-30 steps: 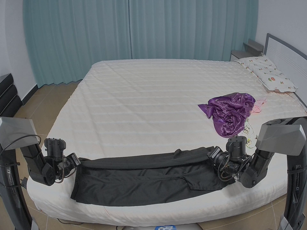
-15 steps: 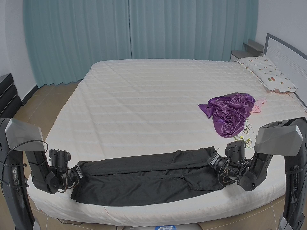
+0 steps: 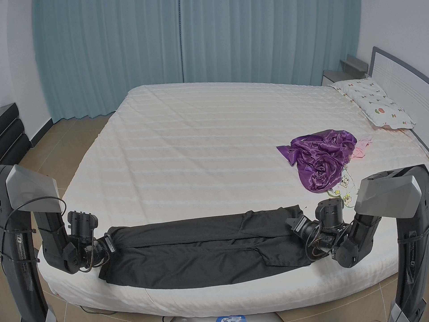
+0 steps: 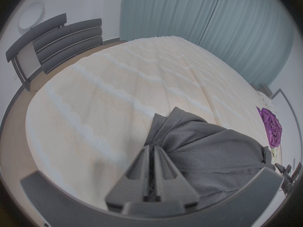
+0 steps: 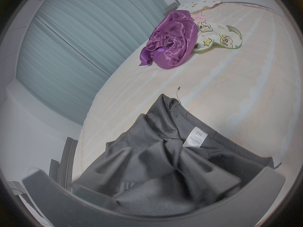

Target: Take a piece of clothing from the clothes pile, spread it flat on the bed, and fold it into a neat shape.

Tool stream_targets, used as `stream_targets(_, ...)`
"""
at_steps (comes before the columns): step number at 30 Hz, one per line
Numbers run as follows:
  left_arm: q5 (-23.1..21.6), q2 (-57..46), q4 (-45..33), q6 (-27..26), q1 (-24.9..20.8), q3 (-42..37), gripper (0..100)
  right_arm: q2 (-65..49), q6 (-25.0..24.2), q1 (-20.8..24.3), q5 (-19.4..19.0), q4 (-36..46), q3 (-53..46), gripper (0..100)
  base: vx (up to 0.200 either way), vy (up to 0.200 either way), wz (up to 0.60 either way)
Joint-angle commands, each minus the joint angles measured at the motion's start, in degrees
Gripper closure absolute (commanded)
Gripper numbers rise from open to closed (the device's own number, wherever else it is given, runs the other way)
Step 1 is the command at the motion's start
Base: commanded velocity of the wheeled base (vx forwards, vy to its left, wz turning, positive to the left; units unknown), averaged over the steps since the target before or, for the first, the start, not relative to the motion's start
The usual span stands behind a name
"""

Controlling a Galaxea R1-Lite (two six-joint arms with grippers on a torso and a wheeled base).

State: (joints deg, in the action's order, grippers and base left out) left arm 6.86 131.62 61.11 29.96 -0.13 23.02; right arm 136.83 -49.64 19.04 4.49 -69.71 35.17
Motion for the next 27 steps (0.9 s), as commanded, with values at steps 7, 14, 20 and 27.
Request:
stream_targets(7,-0.6,-3.8,0.7,0.8,0.7,-1.6,0,-3.1,-0.5,-2.3,-0.2,-2.1,-3.4,0,0.000,0.000,0.00)
stream_targets(14,-11.6,-14.1,0.0,0.0,4.4,-7.5,0,-6.0,-0.5,-3.7,-2.3,-2.5,-6.3,0,0.000,0.000,0.00)
stream_targets(20,-20.3,-14.6,0.1,-10.2,7.3,-12.9,0,-5.6,-0.5,-3.3,-2.6,-2.5,-6.5,0,0.000,0.000,0.00)
stream_targets(27,-21.5,-3.7,5.9,-22.0,7.9,-13.8,0,-5.5,-0.5,-2.8,-3.2,-2.5,-7.0,0,0.000,0.000,0.00)
